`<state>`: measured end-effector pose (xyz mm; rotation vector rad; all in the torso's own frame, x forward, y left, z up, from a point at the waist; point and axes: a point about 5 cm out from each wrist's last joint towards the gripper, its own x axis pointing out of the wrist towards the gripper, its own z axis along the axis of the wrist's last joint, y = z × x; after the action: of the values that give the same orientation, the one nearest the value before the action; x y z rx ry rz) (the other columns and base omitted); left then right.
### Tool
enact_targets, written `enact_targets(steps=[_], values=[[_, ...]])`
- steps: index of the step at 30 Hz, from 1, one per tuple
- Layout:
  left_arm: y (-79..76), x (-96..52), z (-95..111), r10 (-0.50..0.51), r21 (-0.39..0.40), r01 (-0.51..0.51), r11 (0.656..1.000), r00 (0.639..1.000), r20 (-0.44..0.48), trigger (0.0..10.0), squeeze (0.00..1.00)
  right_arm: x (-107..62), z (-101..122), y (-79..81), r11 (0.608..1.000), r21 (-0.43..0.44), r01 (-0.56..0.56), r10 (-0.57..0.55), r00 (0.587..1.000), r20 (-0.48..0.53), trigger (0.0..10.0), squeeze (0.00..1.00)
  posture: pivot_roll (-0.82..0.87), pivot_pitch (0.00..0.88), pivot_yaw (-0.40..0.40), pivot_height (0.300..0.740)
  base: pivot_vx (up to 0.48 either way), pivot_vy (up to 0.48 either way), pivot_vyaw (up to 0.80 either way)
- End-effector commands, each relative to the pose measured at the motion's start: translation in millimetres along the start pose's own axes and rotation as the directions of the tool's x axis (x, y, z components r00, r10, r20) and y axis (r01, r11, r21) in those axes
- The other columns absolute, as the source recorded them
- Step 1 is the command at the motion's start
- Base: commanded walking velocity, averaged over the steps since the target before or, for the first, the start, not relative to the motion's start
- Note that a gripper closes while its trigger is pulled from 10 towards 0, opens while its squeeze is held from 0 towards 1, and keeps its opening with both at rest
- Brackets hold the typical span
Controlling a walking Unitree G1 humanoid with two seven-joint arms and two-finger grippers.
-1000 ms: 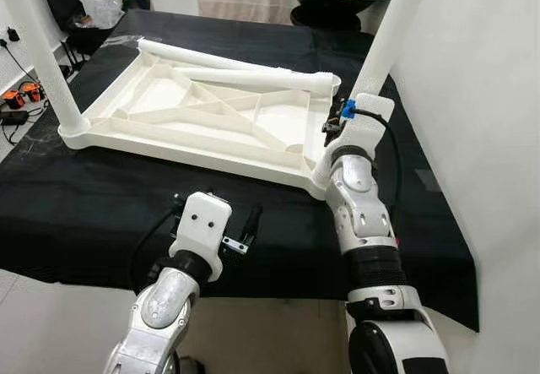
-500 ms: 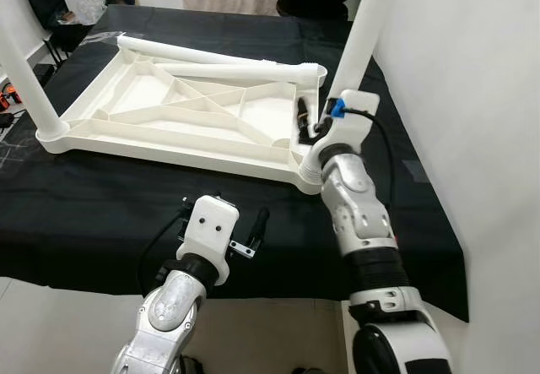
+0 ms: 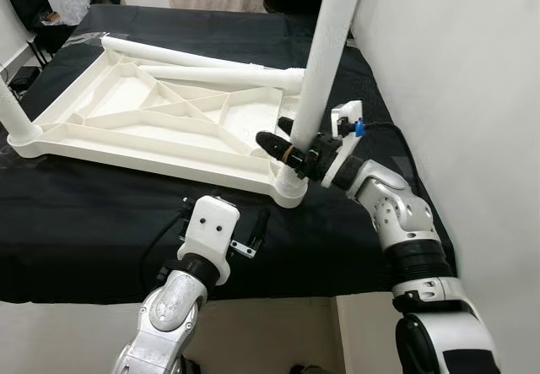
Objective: Building children table
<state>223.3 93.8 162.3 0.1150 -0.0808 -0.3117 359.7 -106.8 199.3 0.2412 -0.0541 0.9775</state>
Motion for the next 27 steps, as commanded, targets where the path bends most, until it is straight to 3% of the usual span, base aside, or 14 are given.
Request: enact_targets(steps=[1, 2, 9, 12, 13, 14, 15, 16, 19, 22, 24, 25, 26, 27], values=[[-1.0, -2.0, -2, -0.003, -0.004, 0.003, 1.0, 1.0, -0.007, 10.0, 0.0, 13.2, -1, 6.6, 0.998, -0.023, -0.058, 0.057, 0.998, -0.017, 2.0, 0.0, 0.08, 0.101, -0.086, 0.74, 0.0, 0.0, 0.0], [-1.3, -2.0, -2, -0.004, -0.004, 0.004, 1.0, 1.0, -0.008, 10.0, 0.0, 16.7, 0, 7.1, 0.998, -0.026, -0.055, 0.055, 0.998, -0.008, 0.0, 0.0, 0.08, 0.096, -0.087, 0.74, 0.0, 0.0, 0.0], [-0.9, -1.6, -3, -0.002, -0.002, 0.002, 1.0, 1.0, -0.008, 10.0, 0.0, 17.9, 4, -3.1, 0.98, -0.085, 0.178, -0.171, 0.982, 0.076, 0.0, 0.0, 0.07, 0.088, -0.091, 0.74, 0.0, 0.0, 0.0], [-1.0, -1.6, -4, -0.002, -0.002, 0.002, 1.0, 1.0, -0.008, 10.0, 0.0, 13.0, 4, -12.2, 0.92, -0.113, 0.374, -0.362, 0.925, 0.116, 0.0, 0.0, 0.07, 0.08, -0.087, 0.74, 0.0, 0.0, 0.0], [-1.4, -1.5, -5, -0.005, 0.0, 0.005, 1.0, 1.0, -0.008, 10.0, 0.0, 1.6, 4, -22.5, 0.778, -0.107, 0.62, -0.603, 0.783, 0.153, 0.0, 0.0, 0.07, 0.08, -0.087, 0.74, 0.0, 0.0, 0.0], [-1.4, -1.5, -5, -0.005, 0.0, 0.005, 1.0, 1.0, -0.008, 10.0, 0.0, 1.6, 4, -22.5, 0.778, -0.107, 0.62, -0.603, 0.783, 0.153, 0.0, 0.0, 0.07, 0.08, -0.087, 0.74, 0.0, 0.0, 0.0], [-1.7, -1.5, -5, -0.006, 0.0, 0.006, 1.0, 1.0, -0.009, 10.0, 0.0, -5.8, 4, -26.5, 0.686, -0.096, 0.721, -0.703, 0.691, 0.168, 0.0, 0.0, 0.07, 0.08, -0.087, 0.74, 0.0, 0.0, 0.0], [-1.7, -1.5, -5, -0.006, 0.0, 0.006, 1.0, 1.0, -0.009, 10.0, 0.0, -5.8, 4, -26.5, 0.686, -0.096, 0.721, -0.703, 0.691, 0.168, 0.0, 0.0, 0.07, 0.08, -0.087, 0.74, 0.0, 0.0, 0.0], [-1.6, -0.5, -6, -0.007, 0.004, 0.007, 1.0, 1.0, -0.01, 10.0, 0.0, -26.3, 4, -22.4, 0.396, -0.063, 0.916, -0.897, 0.401, 0.186, 0.0, 0.0, 0.06, 0.08, -0.086, 0.74, 0.0, 0.0, 0.0], [-1.8, -0.2, -6, -0.009, 0.007, 0.009, 1.0, 1.0, -0.01, 10.0, 0.0, -28.4, 2, -16.1, 0.311, -0.04, 0.95, -0.933, 0.313, 0.18, 0.0, 0.0, 0.06, 0.084, -0.085, 0.74, 0.0, 0.0, 0.0], [-1.8, -0.2, -6, -0.009, 0.007, 0.009, 1.0, 1.0, -0.01, 10.0, 0.0, -28.4, 2, -16.1, 0.311, -0.04, 0.95, -0.933, 0.313, 0.18, 0.0, 0.0, 0.06, 0.084, -0.085, 0.74, 0.0, 0.0, 0.0], [-1.8, 0.0, -6, -0.01, 0.009, 0.01, 1.0, 1.0, -0.011, 10.0, 0.0, -24.7, 2, -13.1, 0.314, -0.041, 0.949, -0.932, 0.316, 0.177, 2.5, 0.0, 0.06, 0.084, -0.085, 0.74, 0.0, 0.0, 0.0], [-1.9, 0.0, -7, -0.011, 0.009, 0.011, 1.0, 1.0, -0.012, 10.0, 0.0, -16.2, 1, -9.0, 0.35, -0.043, 0.936, -0.919, 0.352, 0.175, 10.0, 0.0, 0.06, 0.085, -0.084, 0.74, 0.0, 0.0, 0.0], [-1.9, 0.0, -7, -0.011, 0.009, 0.011, 1.0, 1.0, -0.012, 10.0, 0.0, -16.2, 1, -9.0, 0.35, -0.043, 0.936, -0.919, 0.352, 0.175, 10.0, 0.0, 0.06, 0.085, -0.084, 0.74, 0.0, 0.0, 0.0]])
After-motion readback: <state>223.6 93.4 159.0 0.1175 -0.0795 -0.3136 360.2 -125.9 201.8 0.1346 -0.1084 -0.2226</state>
